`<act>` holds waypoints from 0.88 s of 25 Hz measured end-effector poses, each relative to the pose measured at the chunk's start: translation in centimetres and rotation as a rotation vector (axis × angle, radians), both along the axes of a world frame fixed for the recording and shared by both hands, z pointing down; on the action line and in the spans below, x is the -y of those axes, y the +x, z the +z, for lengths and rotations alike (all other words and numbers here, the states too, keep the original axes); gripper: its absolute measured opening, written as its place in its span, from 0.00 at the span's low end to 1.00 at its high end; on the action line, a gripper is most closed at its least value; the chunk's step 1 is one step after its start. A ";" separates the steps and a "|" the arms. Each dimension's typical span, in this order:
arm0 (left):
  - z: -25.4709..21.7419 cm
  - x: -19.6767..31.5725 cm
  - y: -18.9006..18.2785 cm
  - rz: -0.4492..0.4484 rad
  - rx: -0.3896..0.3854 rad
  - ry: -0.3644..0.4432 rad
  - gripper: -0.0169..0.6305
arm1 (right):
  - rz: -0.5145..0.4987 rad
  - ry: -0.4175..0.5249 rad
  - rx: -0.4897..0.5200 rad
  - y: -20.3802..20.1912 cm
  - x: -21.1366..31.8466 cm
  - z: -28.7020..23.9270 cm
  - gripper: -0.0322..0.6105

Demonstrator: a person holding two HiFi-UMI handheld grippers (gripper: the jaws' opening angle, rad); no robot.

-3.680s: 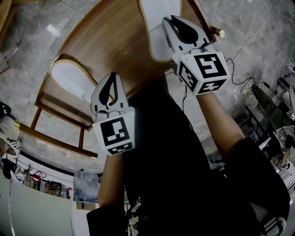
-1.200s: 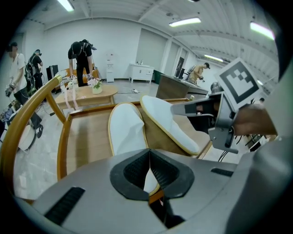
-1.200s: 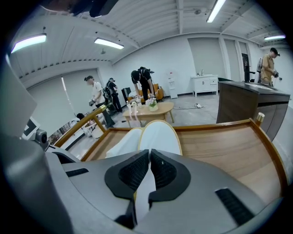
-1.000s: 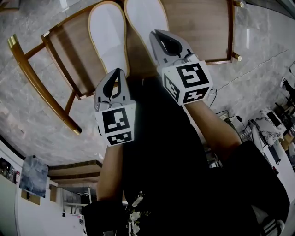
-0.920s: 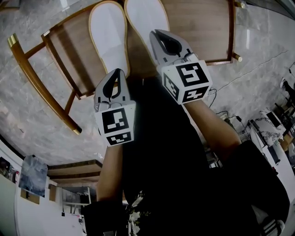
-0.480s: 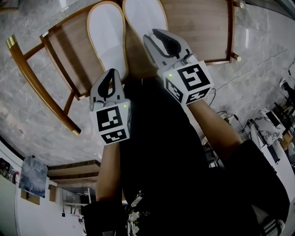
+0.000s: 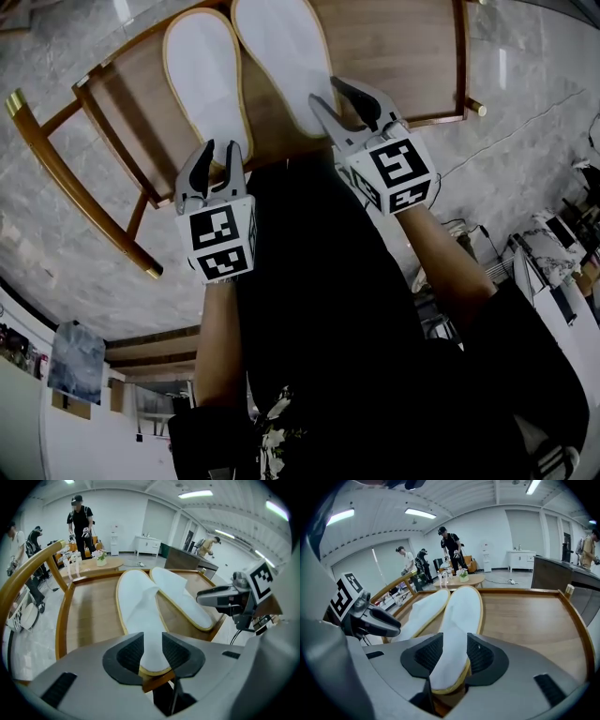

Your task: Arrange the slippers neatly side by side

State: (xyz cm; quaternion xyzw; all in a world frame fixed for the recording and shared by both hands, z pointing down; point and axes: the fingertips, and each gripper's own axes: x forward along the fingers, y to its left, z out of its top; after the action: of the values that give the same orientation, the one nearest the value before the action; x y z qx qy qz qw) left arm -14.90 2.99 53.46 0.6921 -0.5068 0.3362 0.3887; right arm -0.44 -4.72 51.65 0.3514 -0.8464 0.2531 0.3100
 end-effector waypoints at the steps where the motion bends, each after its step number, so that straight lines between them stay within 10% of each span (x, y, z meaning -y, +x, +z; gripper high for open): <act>1: 0.3 -0.2 0.1 -0.002 -0.002 -0.011 0.21 | 0.002 -0.011 -0.010 0.2 -0.3 0.4 0.26; 22: 1.6 -0.8 1.8 -0.067 -0.073 -0.088 0.21 | -0.020 -0.110 -0.018 -0.6 -2.2 2.1 0.25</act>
State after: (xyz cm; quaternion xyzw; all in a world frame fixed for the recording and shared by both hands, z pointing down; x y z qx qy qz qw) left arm -13.10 3.76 55.10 0.6689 -0.4998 0.3195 0.4481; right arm -1.06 -2.55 53.72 0.3278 -0.8318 0.2931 0.3387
